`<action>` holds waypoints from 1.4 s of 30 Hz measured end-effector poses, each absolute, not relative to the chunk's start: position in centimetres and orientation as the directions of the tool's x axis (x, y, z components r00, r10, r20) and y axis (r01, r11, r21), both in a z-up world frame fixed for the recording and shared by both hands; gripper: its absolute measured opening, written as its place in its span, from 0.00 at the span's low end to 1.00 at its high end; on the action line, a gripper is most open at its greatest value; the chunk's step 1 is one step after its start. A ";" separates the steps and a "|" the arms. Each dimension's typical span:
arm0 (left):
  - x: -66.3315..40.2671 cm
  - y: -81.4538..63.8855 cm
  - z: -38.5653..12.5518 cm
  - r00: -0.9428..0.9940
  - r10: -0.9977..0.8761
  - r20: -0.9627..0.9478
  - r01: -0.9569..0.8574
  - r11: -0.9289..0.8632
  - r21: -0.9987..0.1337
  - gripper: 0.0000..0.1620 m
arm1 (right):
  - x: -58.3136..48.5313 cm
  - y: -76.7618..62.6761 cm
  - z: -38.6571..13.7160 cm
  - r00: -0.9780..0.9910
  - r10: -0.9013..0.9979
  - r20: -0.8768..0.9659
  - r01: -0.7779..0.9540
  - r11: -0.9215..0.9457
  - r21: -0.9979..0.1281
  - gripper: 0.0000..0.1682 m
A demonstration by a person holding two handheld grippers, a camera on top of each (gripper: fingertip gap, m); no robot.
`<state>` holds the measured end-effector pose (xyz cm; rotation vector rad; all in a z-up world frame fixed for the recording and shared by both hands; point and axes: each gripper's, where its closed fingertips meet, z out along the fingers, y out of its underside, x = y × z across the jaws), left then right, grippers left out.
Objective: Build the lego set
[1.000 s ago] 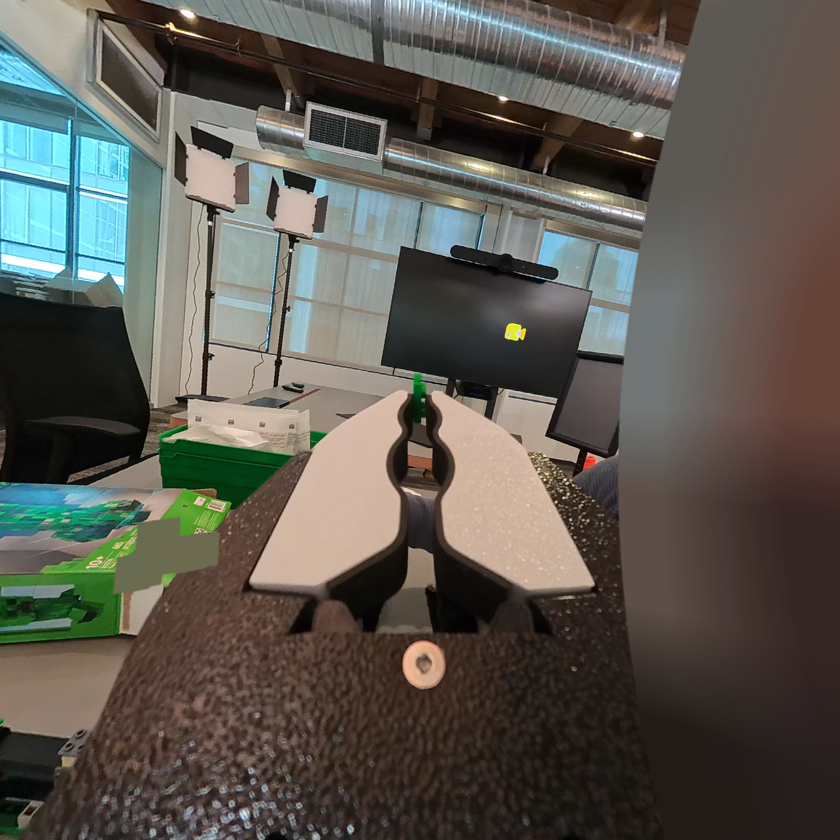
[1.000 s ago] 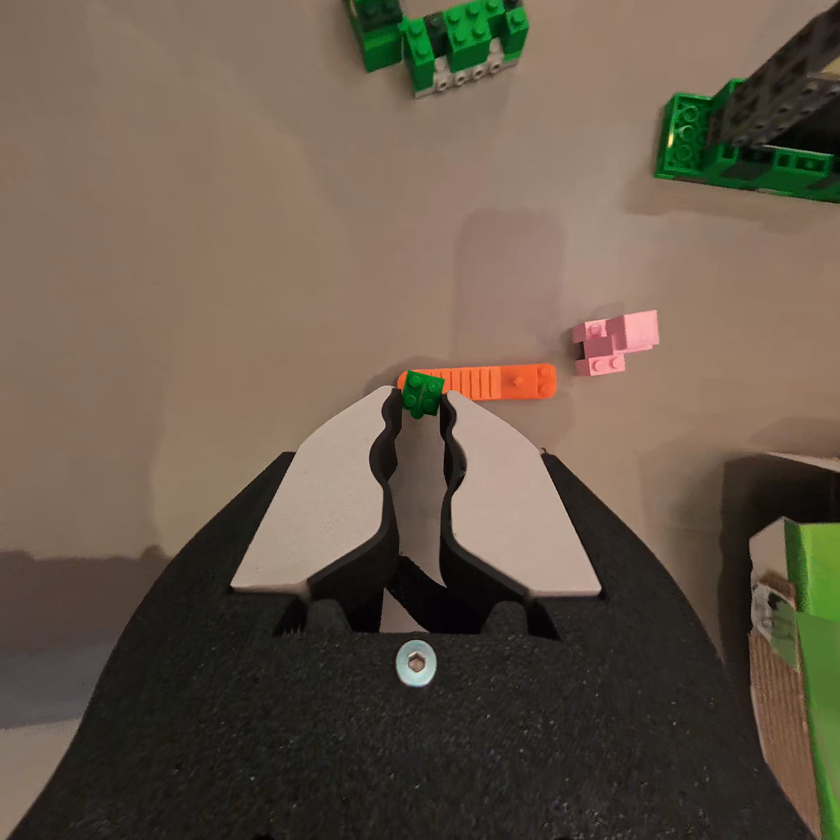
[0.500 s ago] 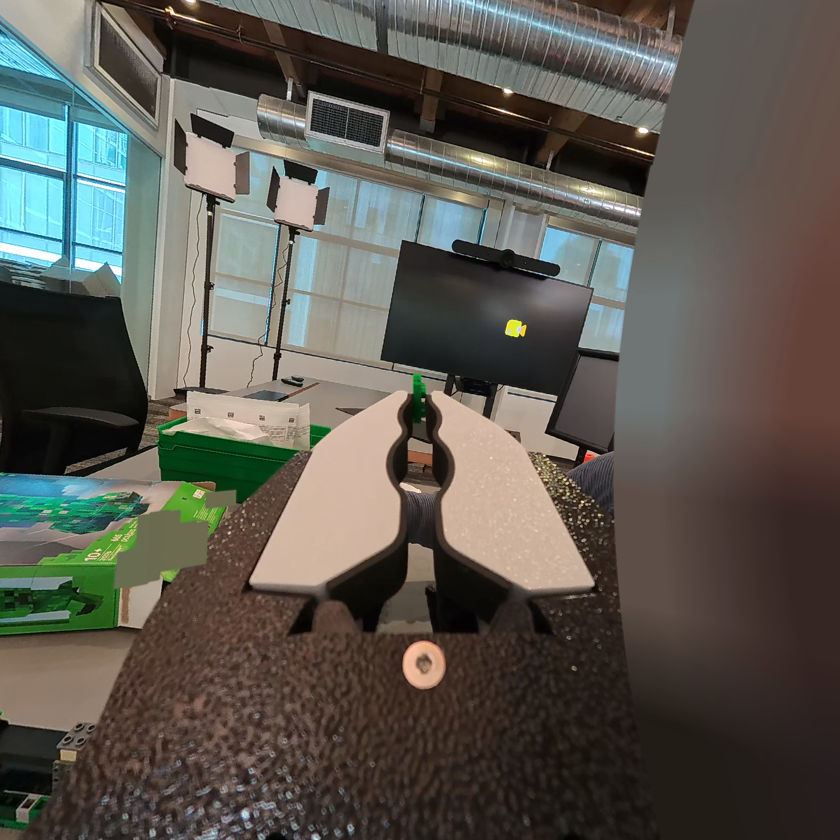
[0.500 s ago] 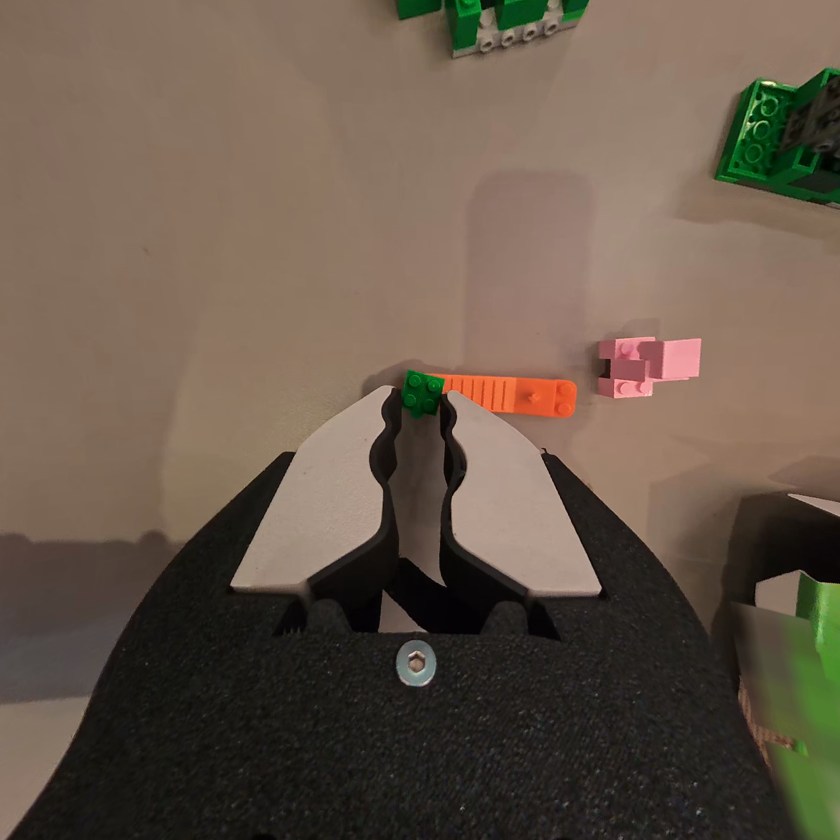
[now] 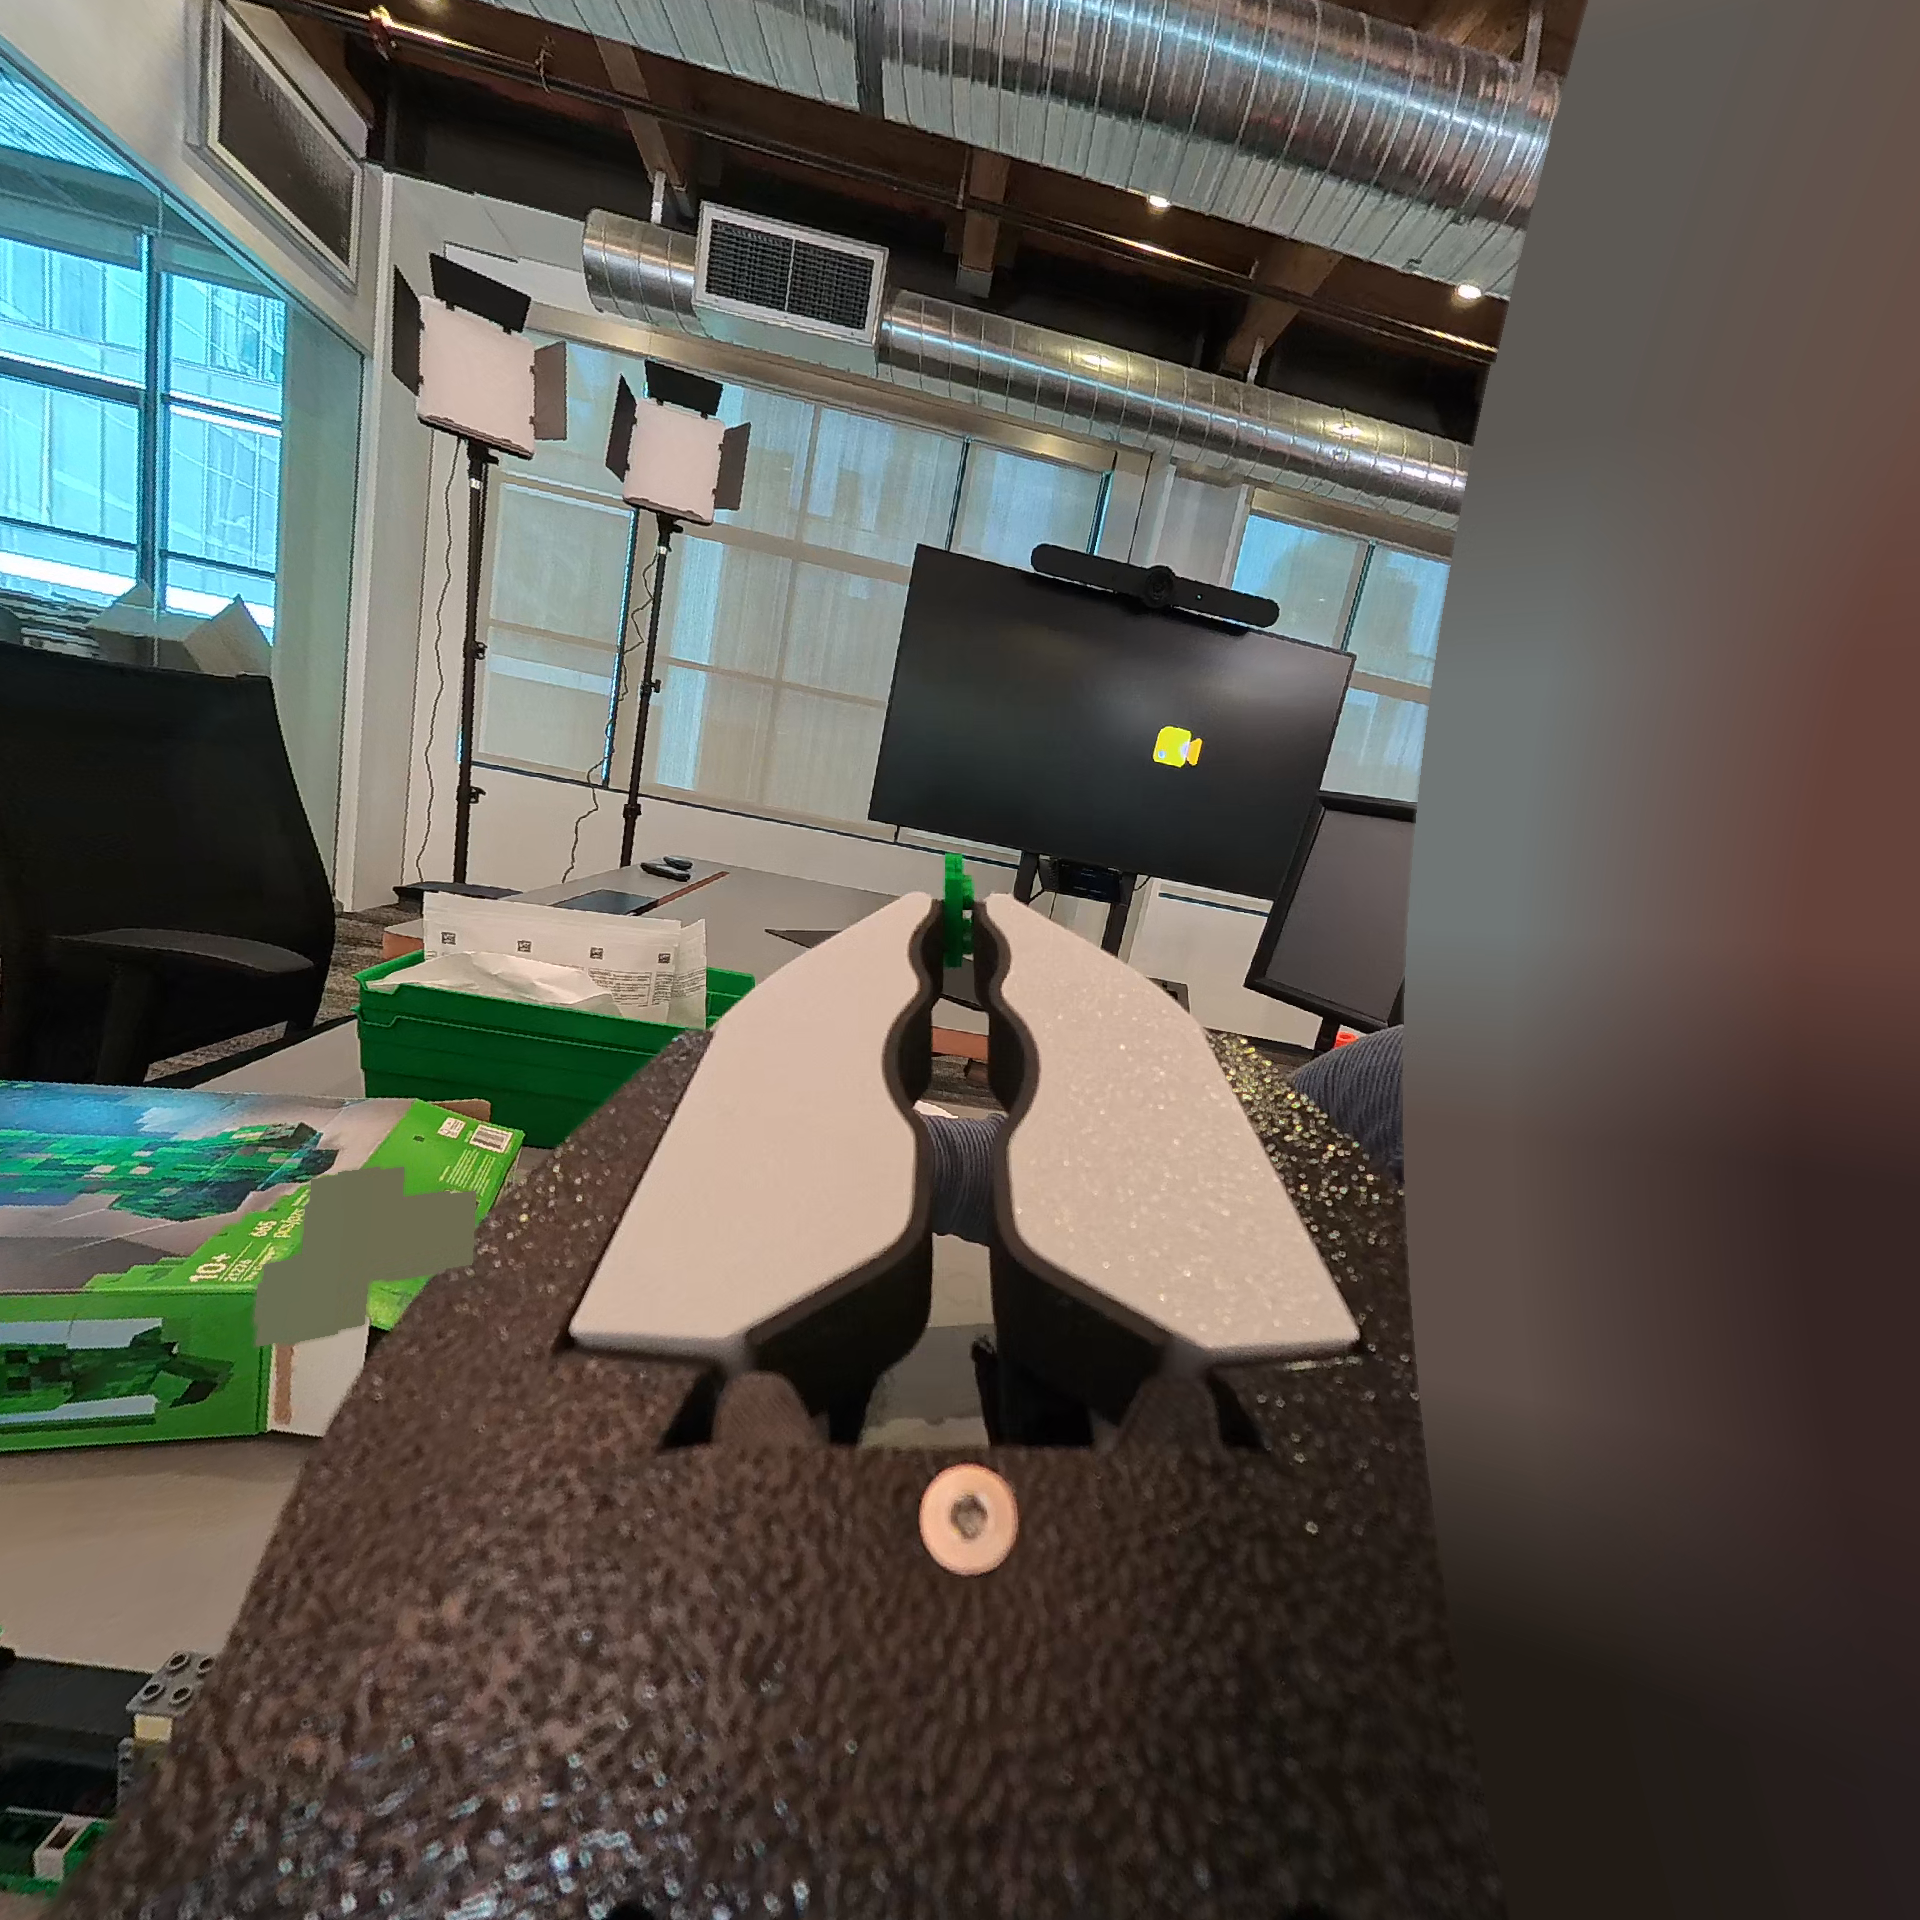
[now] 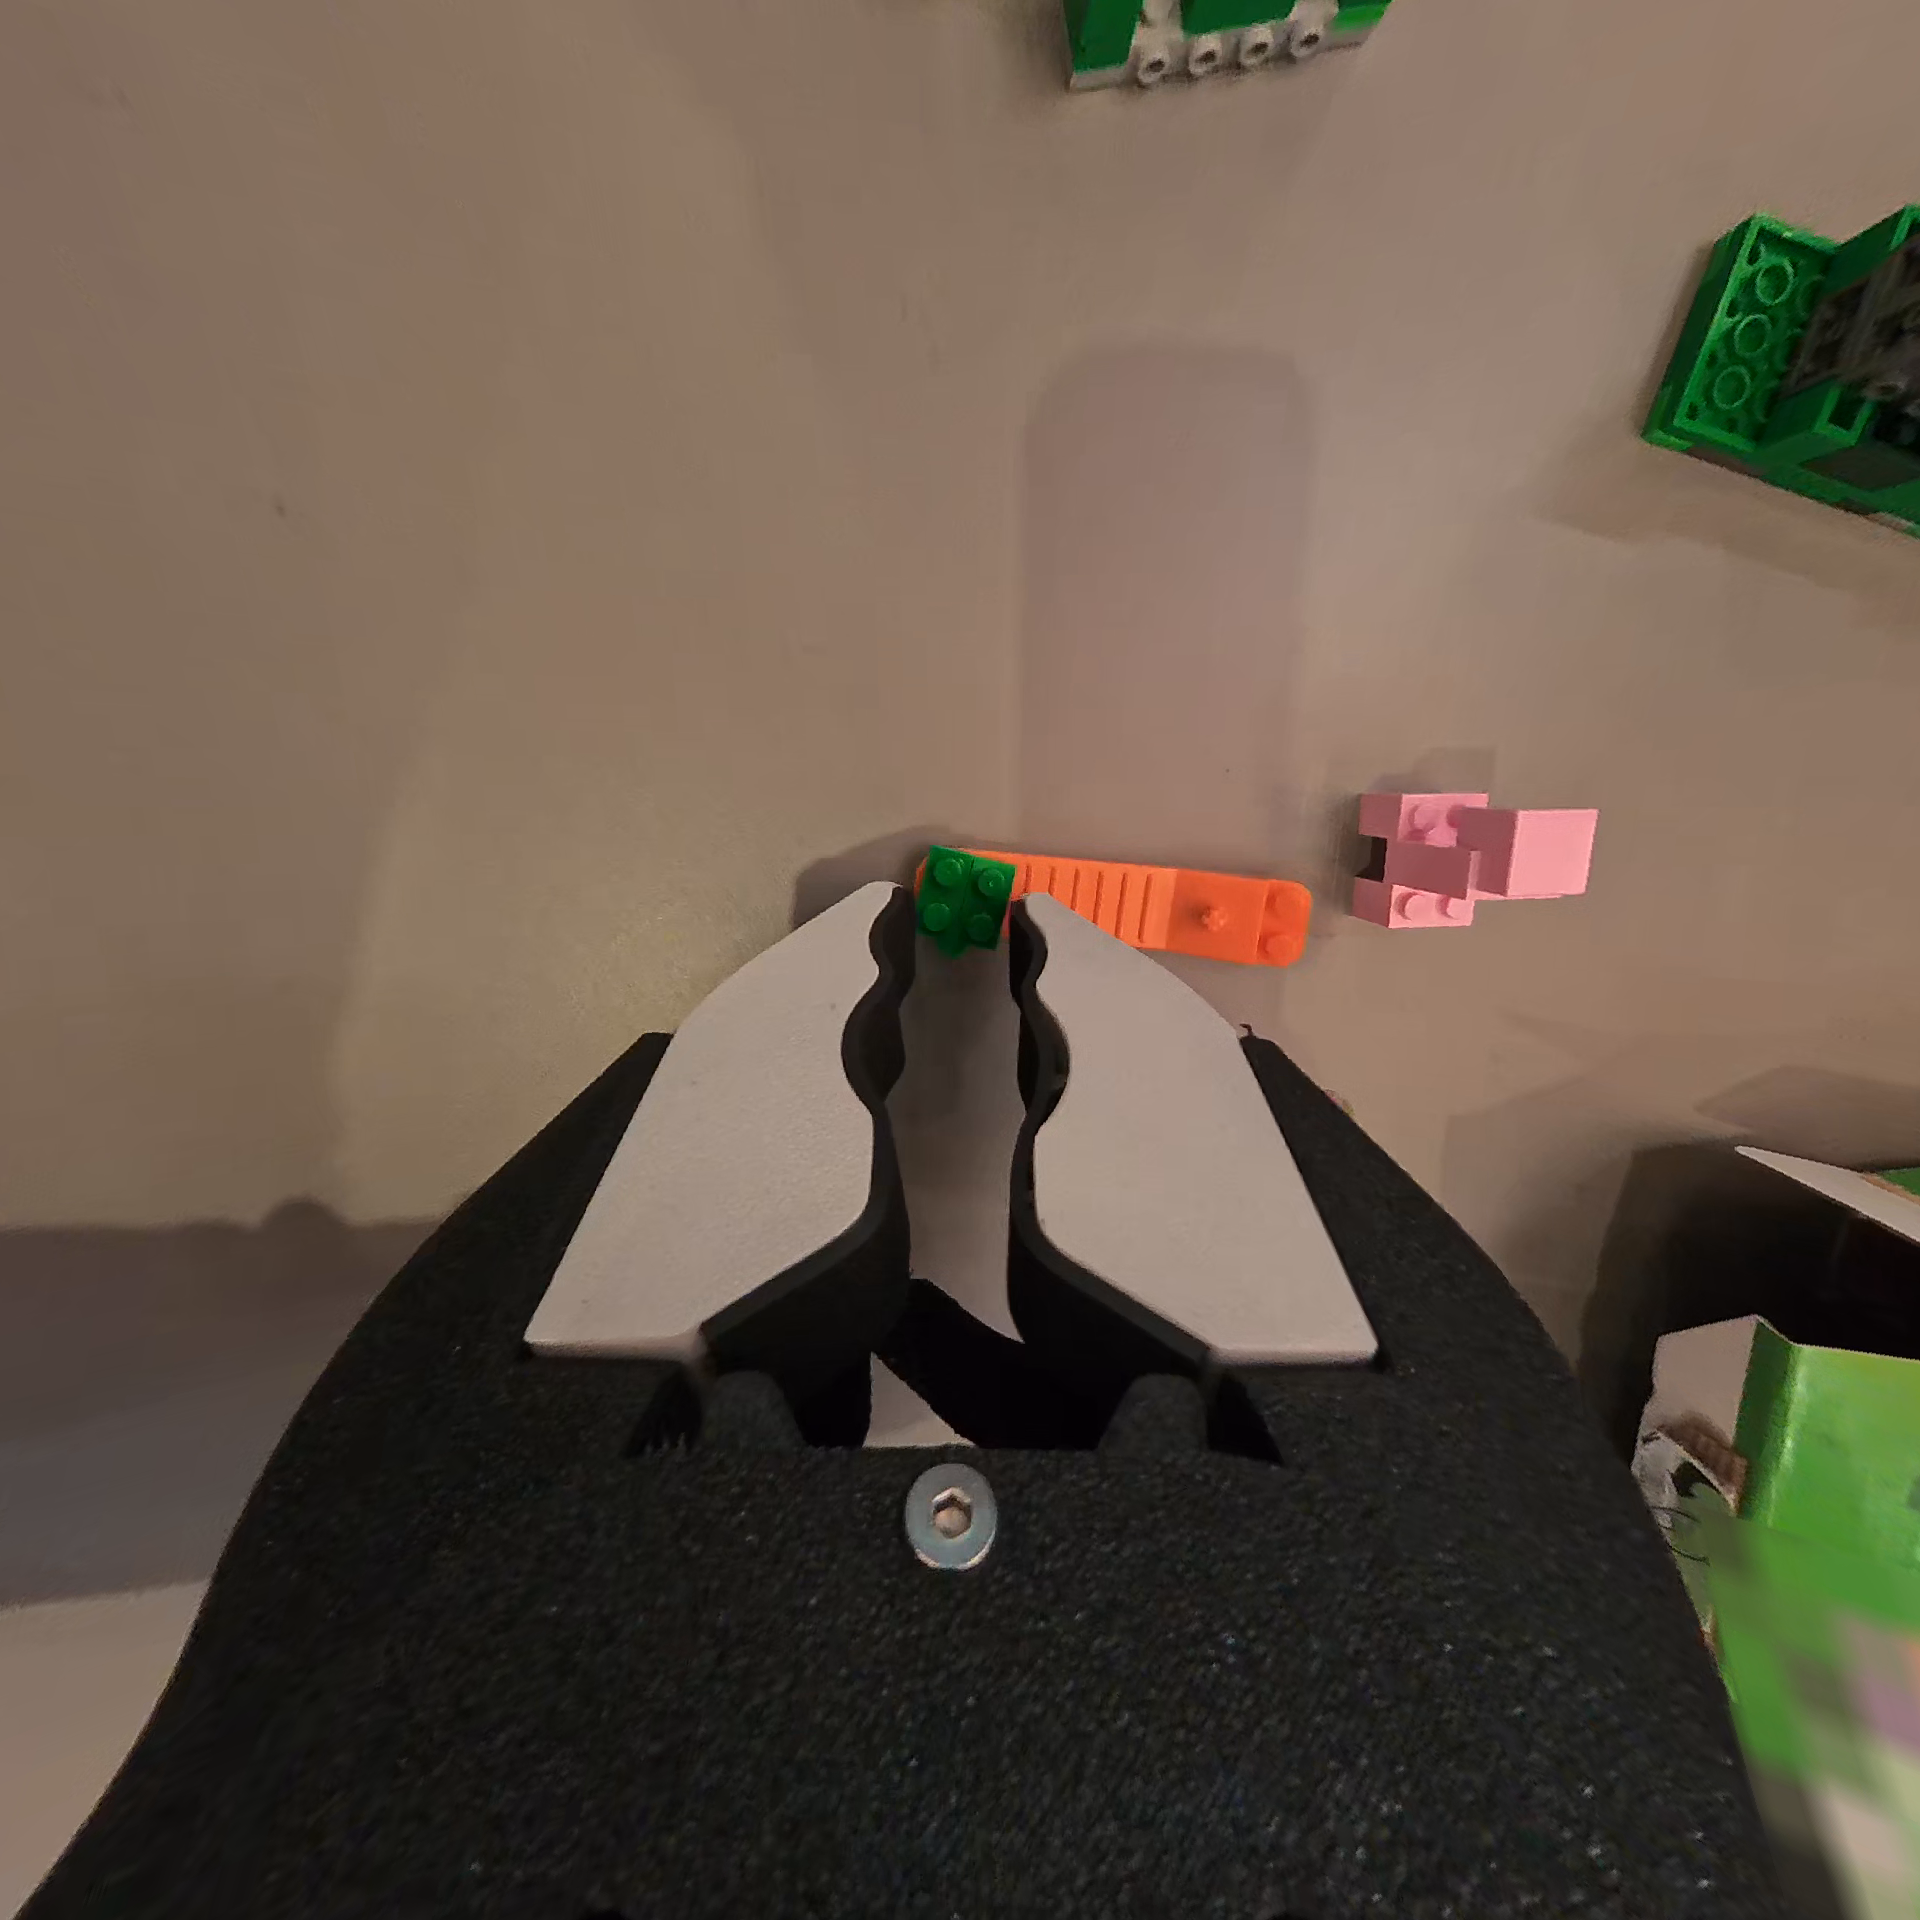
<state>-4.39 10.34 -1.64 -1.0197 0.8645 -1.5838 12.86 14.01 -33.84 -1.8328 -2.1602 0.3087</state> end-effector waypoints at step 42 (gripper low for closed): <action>0.1 11.6 -6.7 0.070 -0.992 -0.101 0.035 0.104 -0.994 0.03 | 9.9 14.0 -20.6 0.392 0.882 0.263 0.544 0.009 -0.839 0.09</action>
